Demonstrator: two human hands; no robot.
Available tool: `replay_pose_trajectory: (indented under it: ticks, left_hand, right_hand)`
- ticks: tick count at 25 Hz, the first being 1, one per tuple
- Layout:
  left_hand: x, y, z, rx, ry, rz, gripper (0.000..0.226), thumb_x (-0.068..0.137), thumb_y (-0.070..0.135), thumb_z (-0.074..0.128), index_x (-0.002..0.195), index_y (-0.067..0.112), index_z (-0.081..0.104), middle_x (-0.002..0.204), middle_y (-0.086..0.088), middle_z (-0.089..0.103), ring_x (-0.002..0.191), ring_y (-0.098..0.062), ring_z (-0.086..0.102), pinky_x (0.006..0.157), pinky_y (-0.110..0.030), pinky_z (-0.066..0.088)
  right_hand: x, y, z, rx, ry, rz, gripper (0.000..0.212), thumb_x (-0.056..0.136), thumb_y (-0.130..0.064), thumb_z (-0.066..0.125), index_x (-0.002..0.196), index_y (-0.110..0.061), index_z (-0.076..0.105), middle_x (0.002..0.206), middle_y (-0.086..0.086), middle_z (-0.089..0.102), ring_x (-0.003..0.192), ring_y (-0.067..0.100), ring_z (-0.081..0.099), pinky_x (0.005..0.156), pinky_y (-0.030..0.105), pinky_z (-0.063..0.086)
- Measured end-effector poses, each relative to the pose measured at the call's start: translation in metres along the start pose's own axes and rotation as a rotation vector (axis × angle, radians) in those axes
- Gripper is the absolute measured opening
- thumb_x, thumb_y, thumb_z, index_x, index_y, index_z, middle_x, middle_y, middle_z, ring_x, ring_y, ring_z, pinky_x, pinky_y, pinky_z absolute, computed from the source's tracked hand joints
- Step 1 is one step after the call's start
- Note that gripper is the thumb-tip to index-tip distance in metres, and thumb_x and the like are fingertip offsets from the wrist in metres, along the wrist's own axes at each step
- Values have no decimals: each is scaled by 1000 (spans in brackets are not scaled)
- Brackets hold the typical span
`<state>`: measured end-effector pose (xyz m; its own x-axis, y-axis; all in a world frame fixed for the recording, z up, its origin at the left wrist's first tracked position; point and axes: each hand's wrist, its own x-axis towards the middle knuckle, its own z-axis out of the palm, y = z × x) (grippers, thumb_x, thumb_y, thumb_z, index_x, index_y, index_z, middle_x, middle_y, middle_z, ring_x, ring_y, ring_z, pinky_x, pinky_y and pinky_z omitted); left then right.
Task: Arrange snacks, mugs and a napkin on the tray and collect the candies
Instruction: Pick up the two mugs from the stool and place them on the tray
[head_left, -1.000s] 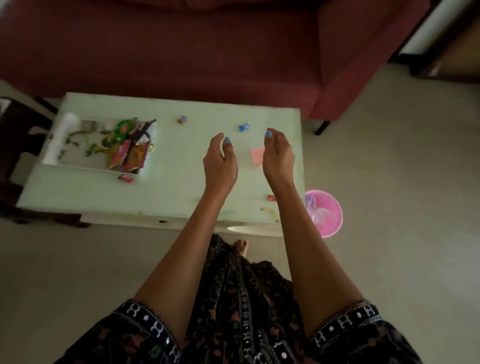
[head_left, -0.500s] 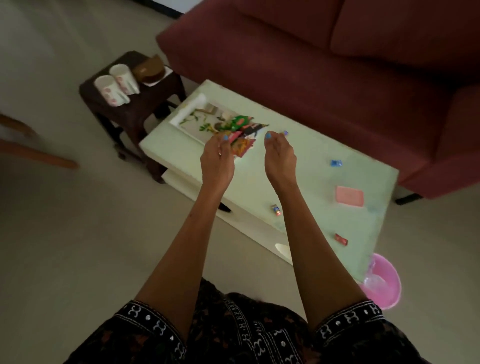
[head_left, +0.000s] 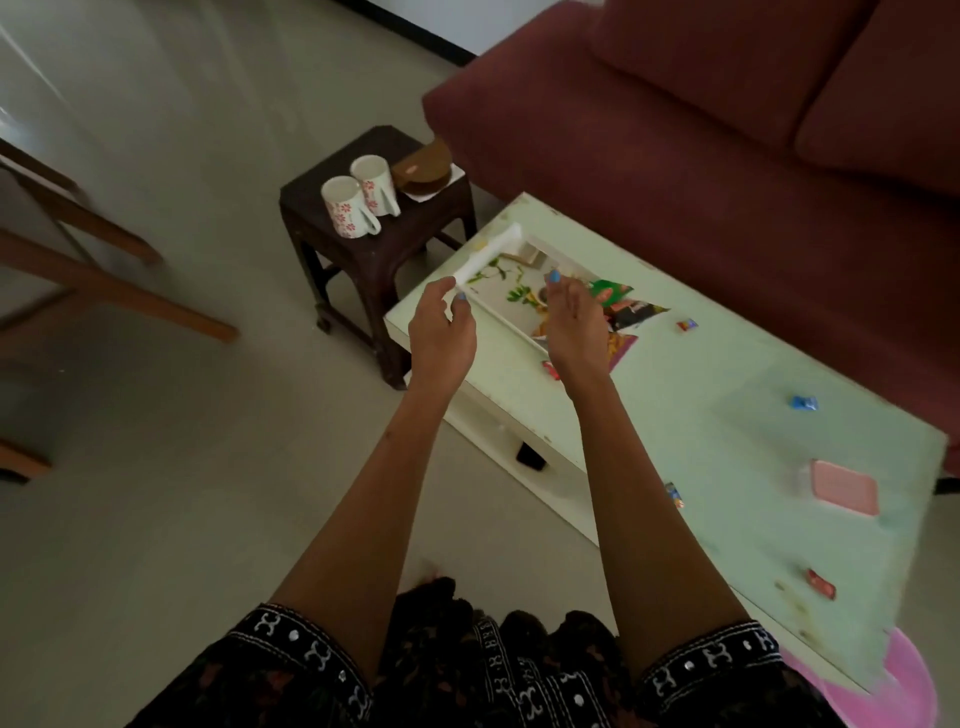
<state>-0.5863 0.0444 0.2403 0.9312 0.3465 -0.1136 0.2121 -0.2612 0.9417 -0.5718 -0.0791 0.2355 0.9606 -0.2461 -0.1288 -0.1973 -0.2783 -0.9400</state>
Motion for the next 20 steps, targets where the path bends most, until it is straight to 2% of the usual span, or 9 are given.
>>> replay_pose_trajectory:
  ticks: [3,6,9,10,12,17,20]
  left_hand:
    - [34,-11,-27,4,16,-13,32,95,18,41,125,15,50,128,-3,55,101,-8,52,83,-15,33]
    - [64,-29,-42,-30,37,-71,32,94,17,42,126,16,49,131,-5,53,120,-17,48,93,-22,36]
    - [92,-49,-47,-43,69,-119,32,94,16,44,126,14,49,132,-5,53,122,-19,47,95,-23,36]
    - [102,-54,-48,-46,70,-135,33,94,15,44,126,13,49,132,-5,53,123,-19,46,95,-24,36]
    - [127,-58,-49,-42,79,-152,33,93,14,46,126,11,49,132,-7,53,123,-20,46,96,-25,36]
    - [210,-41,-54,-14,161,-167,32,91,12,48,123,6,52,127,-12,56,117,-21,51,93,-25,37]
    - [249,-32,-51,-30,213,-166,31,91,12,48,121,8,53,126,-11,57,113,-20,53,91,-24,37]
  right_hand:
    - [13,-8,43,21,-24,15,26,97,-44,39,86,-25,52,79,-9,55,75,6,51,68,24,39]
    - [28,-13,77,-21,-47,6,29,98,-42,38,90,-22,58,68,-14,46,64,-2,42,60,20,33]
    - [53,-13,105,-47,-85,-17,25,97,-42,39,81,-32,54,64,-16,43,59,-6,43,54,11,32]
    - [65,-13,114,-45,-100,-5,25,97,-43,39,87,-29,57,65,-17,45,60,-5,44,55,10,32]
    - [90,-17,132,-46,-130,32,32,97,-44,39,102,-22,61,70,-15,50,65,-3,46,59,15,35]
    - [166,-48,170,-96,-233,25,33,96,-44,40,100,-20,63,74,-9,55,78,11,54,79,34,44]
    - [206,-64,187,-129,-288,-3,42,95,-51,38,104,-18,63,86,-3,60,83,13,57,79,33,44]
